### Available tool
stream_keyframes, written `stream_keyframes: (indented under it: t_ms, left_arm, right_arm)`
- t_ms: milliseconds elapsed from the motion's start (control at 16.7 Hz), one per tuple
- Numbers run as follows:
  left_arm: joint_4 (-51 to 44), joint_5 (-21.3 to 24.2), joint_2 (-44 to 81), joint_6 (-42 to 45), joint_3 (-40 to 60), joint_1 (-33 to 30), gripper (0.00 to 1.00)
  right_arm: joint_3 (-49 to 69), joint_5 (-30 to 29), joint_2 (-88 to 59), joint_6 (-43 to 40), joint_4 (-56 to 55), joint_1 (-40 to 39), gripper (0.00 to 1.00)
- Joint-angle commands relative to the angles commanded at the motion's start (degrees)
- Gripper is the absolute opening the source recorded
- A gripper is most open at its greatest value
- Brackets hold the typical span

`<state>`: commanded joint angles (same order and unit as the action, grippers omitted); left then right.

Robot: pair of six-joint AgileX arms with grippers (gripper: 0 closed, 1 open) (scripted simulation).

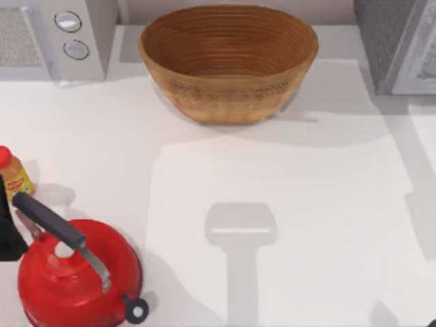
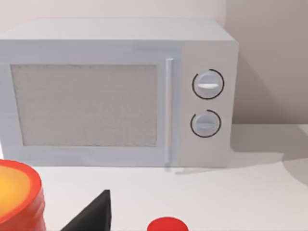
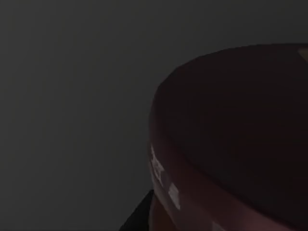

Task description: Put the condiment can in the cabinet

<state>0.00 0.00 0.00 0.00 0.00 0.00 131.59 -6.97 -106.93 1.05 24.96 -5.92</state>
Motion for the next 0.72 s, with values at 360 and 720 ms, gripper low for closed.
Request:
stream_keyframes:
  t_ms: [360, 720]
  left_arm:
    - [0.0, 0.0, 0.0, 0.0, 0.0, 0.0, 1.00]
    - [0.0, 0.0, 0.0, 0.0, 0.0, 0.0, 1.00]
  right_arm:
    - [0.0, 0.0, 0.0, 0.0, 0.0, 0.0, 0.98]
    - [0.0, 0.0, 0.0, 0.0, 0.0, 0.0, 1.00]
